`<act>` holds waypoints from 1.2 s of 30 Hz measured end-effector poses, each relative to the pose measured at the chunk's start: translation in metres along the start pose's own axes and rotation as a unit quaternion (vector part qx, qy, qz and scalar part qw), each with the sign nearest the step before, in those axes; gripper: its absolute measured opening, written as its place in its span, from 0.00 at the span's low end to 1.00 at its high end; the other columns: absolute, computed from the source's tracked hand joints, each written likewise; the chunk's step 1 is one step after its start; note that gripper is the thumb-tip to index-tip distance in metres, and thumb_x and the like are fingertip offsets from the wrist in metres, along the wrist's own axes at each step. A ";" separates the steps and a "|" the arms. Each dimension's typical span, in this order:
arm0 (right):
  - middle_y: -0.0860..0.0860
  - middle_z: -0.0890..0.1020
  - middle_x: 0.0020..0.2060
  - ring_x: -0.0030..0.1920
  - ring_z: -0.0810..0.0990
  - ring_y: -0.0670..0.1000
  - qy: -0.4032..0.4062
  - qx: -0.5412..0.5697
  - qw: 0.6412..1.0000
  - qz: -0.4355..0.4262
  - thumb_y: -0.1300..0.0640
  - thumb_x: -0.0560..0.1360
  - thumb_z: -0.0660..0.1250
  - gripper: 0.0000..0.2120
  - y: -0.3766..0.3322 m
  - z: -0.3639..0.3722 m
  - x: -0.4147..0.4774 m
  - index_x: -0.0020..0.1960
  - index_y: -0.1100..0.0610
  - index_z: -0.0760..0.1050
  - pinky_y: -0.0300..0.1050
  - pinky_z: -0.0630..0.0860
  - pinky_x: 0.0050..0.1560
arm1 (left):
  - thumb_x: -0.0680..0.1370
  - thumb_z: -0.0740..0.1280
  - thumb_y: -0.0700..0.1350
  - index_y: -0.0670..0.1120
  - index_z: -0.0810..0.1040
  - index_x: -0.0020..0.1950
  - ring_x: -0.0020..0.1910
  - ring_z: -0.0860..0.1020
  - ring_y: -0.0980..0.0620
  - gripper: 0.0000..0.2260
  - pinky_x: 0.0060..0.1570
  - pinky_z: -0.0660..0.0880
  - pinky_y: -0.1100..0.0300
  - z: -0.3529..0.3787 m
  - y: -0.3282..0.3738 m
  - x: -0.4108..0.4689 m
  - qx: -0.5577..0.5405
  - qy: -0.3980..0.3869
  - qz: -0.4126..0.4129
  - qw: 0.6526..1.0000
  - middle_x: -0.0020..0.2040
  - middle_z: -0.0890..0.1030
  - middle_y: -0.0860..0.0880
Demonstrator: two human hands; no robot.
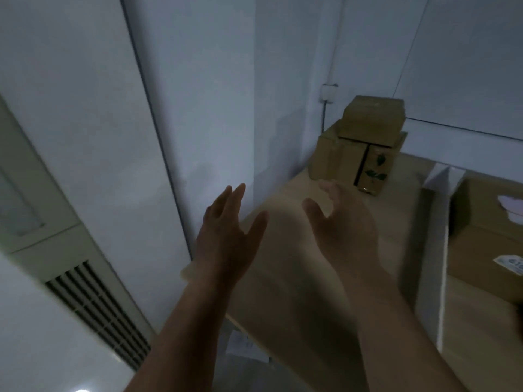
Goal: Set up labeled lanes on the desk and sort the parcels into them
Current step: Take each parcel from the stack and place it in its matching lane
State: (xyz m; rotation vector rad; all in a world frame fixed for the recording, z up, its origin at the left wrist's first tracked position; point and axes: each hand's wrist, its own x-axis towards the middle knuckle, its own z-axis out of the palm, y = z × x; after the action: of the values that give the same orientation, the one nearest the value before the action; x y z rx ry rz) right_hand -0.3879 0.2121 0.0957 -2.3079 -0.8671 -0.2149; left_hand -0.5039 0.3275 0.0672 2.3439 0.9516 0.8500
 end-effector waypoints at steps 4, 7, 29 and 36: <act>0.49 0.67 0.71 0.67 0.70 0.50 0.061 0.020 0.996 0.059 0.47 0.79 0.61 0.22 -0.006 0.013 0.040 0.72 0.50 0.66 0.47 0.67 0.65 | 0.76 0.61 0.61 0.58 0.57 0.75 0.74 0.59 0.54 0.29 0.67 0.64 0.51 0.011 -0.003 0.067 -0.036 -0.035 0.054 0.997 0.76 0.60 0.55; 0.48 0.68 0.70 0.60 0.76 0.51 0.099 0.019 0.990 0.096 0.46 0.78 0.62 0.23 -0.015 0.024 0.070 0.71 0.48 0.66 0.46 0.70 0.58 | 0.76 0.62 0.59 0.57 0.59 0.75 0.73 0.60 0.54 0.28 0.66 0.64 0.52 0.018 -0.008 0.117 -0.049 -0.062 0.093 0.993 0.75 0.61 0.54; 0.55 0.67 0.70 0.68 0.68 0.56 0.168 -0.103 0.954 0.226 0.44 0.77 0.62 0.29 0.100 0.022 0.311 0.74 0.53 0.61 0.52 0.70 0.61 | 0.77 0.61 0.59 0.52 0.54 0.77 0.74 0.59 0.51 0.31 0.68 0.60 0.54 0.188 0.093 0.375 -0.081 -0.164 0.227 0.957 0.76 0.60 0.52; 0.56 0.49 0.77 0.77 0.50 0.58 0.137 -0.072 0.950 0.272 0.34 0.73 0.60 0.44 0.178 0.030 0.392 0.78 0.51 0.42 0.59 0.58 0.73 | 0.75 0.60 0.63 0.51 0.50 0.78 0.75 0.57 0.49 0.36 0.70 0.58 0.49 0.274 0.127 0.443 -0.125 -0.208 0.141 0.960 0.77 0.56 0.50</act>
State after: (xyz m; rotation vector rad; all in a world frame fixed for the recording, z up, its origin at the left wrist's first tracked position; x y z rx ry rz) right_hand 0.0245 0.3384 0.1210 -2.4753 -0.0629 -0.3517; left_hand -0.0067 0.5207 0.1160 2.3285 0.3225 0.5057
